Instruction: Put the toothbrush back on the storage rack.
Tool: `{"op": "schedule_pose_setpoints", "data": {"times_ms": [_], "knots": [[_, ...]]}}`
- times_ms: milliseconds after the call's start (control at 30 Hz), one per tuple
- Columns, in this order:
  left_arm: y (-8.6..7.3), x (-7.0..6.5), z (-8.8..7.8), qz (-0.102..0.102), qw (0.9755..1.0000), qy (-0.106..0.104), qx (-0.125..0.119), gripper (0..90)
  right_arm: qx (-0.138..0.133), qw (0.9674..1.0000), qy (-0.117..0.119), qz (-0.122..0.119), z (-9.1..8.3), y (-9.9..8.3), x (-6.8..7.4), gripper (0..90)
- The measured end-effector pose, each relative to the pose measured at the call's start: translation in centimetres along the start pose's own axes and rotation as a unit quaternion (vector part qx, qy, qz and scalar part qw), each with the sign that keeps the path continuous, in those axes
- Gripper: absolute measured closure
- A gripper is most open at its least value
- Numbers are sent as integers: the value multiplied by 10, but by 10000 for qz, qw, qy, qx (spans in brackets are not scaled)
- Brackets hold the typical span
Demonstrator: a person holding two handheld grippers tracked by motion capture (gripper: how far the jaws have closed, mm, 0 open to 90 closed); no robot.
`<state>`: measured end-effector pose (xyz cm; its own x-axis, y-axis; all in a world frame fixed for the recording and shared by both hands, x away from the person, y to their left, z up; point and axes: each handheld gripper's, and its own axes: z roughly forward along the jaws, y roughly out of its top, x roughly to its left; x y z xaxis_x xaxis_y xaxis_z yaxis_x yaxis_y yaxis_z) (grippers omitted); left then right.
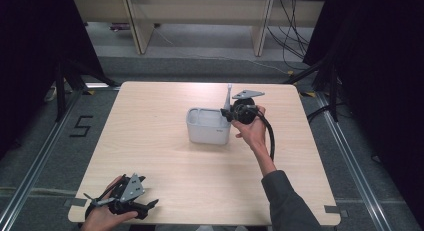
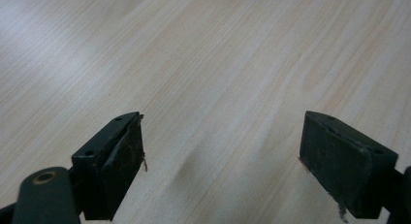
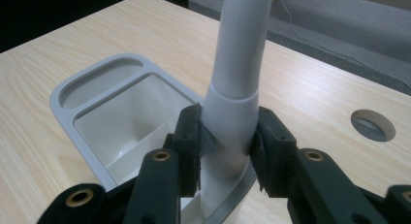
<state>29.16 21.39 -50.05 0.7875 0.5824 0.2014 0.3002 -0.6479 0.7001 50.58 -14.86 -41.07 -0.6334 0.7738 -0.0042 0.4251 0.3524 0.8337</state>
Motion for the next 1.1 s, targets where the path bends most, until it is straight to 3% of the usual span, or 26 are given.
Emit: {"op": "schedule_pose_setpoints", "data": {"times_ms": [67,200,233,300,333,367,533,633,700,733,767,833,900,933,967,1100], "knots": [[0,0,0,11,10000,1,15,155,58,9998,36,162,2,-1,3,667],[0,0,0,33,10000,2,28,154,95,9999,86,47,3,-2,2,670],[0,0,0,-7,10000,-2,-1,155,136,9998,55,139,3,-2,4,673],[0,0,0,-25,10000,0,-8,155,30,10000,40,-20,3,-1,2,673],[0,0,0,-13,10000,2,-4,154,-16,9998,52,185,2,-1,5,672],[0,0,0,0,10000,-10,7,155,-11,9999,33,101,1,0,4,671],[0,-1,0,-34,10000,17,-21,155,-105,9997,108,217,-3,1,3,537],[0,0,0,-9,10000,11,6,154,-192,9997,76,91,-7,1,1,480],[0,0,0,-6,10000,14,1,154,-227,9994,159,221,-9,2,2,432],[0,-1,0,-12,10000,8,-1,154,-237,9992,155,273,-10,2,3,427],[0,0,0,-10,10000,9,5,155,-248,9995,96,146,-12,3,2,419],[0,0,0,3,10000,6,9,154,-233,9991,121,329,-16,3,4,389],[0,0,0,25,10000,9,29,154,-250,9994,112,191,-20,4,2,379],[0,0,0,-7,10000,24,5,154,-274,9991,101,302,-21,3,4,376],[0,0,0,-6,10000,1,5,154,-279,9994,122,182,-23,4,2,369],[0,-1,0,-13,10000,15,-8,154,-356,9989,96,275,-31,3,2,356]]}}
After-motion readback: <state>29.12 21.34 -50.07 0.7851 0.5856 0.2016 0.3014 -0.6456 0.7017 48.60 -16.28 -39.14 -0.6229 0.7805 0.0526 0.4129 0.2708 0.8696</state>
